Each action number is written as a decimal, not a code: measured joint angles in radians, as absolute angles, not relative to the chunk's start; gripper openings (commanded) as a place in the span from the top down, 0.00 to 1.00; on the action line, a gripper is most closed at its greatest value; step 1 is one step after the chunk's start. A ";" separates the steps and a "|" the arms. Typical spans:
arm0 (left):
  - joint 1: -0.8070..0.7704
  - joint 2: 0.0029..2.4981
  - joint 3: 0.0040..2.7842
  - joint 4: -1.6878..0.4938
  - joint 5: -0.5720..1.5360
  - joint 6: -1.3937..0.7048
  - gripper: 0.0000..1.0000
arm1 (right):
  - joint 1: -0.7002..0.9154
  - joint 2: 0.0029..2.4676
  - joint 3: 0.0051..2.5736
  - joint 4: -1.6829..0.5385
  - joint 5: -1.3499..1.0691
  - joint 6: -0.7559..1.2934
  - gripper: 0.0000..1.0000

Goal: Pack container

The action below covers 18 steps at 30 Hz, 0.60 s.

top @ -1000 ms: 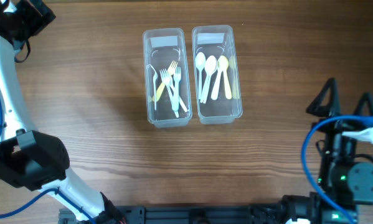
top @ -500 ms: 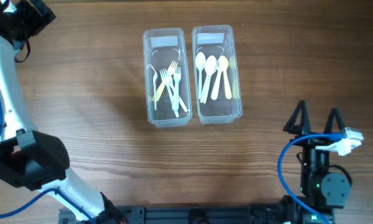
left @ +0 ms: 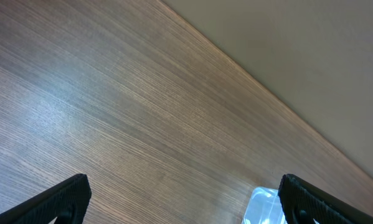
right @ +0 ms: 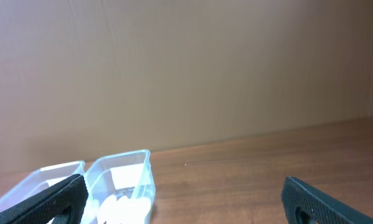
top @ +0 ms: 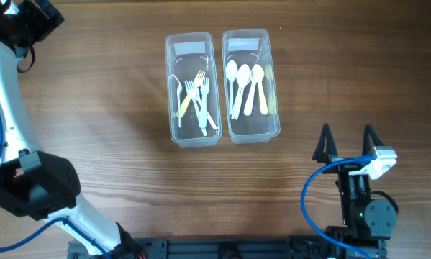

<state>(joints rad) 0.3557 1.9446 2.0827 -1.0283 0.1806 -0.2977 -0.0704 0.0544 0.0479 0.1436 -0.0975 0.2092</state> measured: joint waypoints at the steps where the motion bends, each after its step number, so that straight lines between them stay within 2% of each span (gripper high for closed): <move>1: 0.356 1.945 2.083 -1.028 0.180 -0.298 0.00 | -0.070 0.054 0.043 0.144 -0.098 0.206 0.00; 9: 0.356 1.945 2.083 -1.028 0.181 -0.298 0.00 | -0.070 0.054 0.009 0.133 -0.116 0.197 0.00; 18: 0.356 1.945 2.083 -1.028 0.181 -0.298 0.00 | -0.067 0.019 0.008 0.055 -0.131 0.099 0.00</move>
